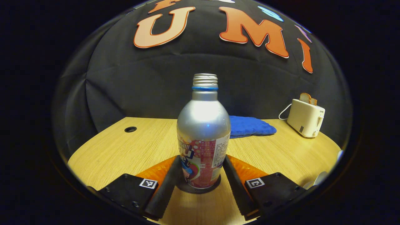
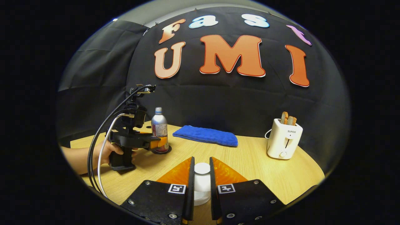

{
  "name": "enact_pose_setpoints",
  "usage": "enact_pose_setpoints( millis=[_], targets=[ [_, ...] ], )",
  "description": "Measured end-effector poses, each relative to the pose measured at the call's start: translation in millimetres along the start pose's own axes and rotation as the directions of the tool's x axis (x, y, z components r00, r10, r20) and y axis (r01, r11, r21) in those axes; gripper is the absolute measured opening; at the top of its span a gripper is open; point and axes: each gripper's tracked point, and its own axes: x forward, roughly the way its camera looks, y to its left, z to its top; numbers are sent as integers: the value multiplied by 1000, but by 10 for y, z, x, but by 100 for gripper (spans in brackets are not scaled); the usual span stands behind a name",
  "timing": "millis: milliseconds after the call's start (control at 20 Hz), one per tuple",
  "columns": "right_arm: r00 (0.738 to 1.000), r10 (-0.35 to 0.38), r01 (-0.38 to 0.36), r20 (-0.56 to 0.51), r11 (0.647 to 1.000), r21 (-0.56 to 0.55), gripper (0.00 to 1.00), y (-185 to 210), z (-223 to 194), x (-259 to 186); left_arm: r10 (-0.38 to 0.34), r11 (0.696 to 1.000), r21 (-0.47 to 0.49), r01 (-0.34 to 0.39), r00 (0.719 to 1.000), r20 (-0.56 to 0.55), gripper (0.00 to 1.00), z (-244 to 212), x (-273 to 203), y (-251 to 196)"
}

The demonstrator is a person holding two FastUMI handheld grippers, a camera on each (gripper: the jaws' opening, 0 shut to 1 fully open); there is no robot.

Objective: Open the teacup lid with one hand, grasp the water bottle and pour water into the teacup with the other hand; after pouring, place the water bottle on the coaster and then close the teacup lid.

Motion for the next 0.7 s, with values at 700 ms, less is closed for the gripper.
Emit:
enact_pose_setpoints(
  millis=[700],
  targets=[
    [998,19,-19,-56,1000,5,23,182,-311,88,-75,997,-8,75,996,-51,94,-197,-490,-103]
  ],
)
